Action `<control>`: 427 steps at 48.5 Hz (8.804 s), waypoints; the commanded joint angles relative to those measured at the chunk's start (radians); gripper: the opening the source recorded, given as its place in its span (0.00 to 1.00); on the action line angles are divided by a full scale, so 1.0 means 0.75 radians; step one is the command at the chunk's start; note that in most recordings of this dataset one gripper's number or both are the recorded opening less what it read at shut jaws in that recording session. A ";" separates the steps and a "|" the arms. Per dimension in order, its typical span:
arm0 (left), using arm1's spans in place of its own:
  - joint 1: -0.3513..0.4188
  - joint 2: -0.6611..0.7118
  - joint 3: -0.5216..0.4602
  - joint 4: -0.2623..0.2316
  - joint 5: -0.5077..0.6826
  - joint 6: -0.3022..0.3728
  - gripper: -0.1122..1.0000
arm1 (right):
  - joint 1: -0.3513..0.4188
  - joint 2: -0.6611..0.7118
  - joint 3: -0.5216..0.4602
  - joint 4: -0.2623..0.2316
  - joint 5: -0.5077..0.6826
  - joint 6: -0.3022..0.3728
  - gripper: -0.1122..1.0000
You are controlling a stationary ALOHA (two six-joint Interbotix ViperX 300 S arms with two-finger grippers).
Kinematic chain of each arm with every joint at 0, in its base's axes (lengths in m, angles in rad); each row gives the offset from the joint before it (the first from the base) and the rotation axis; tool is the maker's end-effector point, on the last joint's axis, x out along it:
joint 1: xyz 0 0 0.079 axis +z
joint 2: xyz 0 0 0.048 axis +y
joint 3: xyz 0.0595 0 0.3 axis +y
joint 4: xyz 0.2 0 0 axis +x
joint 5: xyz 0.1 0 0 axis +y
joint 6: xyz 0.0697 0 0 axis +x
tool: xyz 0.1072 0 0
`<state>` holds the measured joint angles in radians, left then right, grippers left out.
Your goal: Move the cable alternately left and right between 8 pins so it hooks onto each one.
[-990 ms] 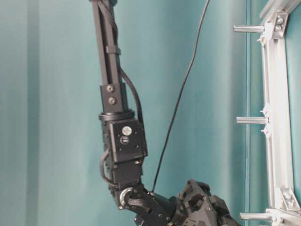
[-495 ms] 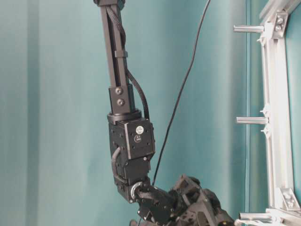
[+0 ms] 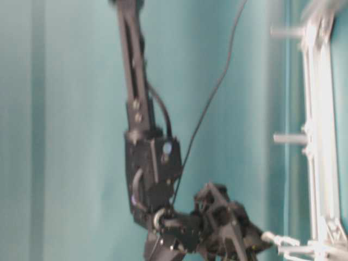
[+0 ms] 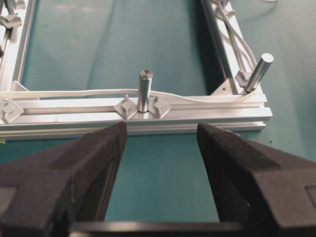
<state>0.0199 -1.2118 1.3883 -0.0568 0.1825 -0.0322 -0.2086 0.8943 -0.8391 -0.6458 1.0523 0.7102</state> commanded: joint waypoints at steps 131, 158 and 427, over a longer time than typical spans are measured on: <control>-0.002 0.008 -0.014 0.004 -0.008 0.006 0.67 | 0.297 -0.912 1.456 -0.059 -0.188 0.808 0.24; -0.002 0.008 -0.014 0.006 -0.008 0.006 0.67 | 0.264 -1.113 1.779 -0.082 -0.031 0.716 0.24; -0.002 0.008 -0.014 0.004 -0.008 0.006 0.67 | 0.035 -1.968 2.501 -0.583 -1.031 1.057 0.69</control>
<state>0.0199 -1.2118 1.3898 -0.0568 0.1825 -0.0322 -0.1841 -0.5384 1.0354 -1.0677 0.2930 1.5156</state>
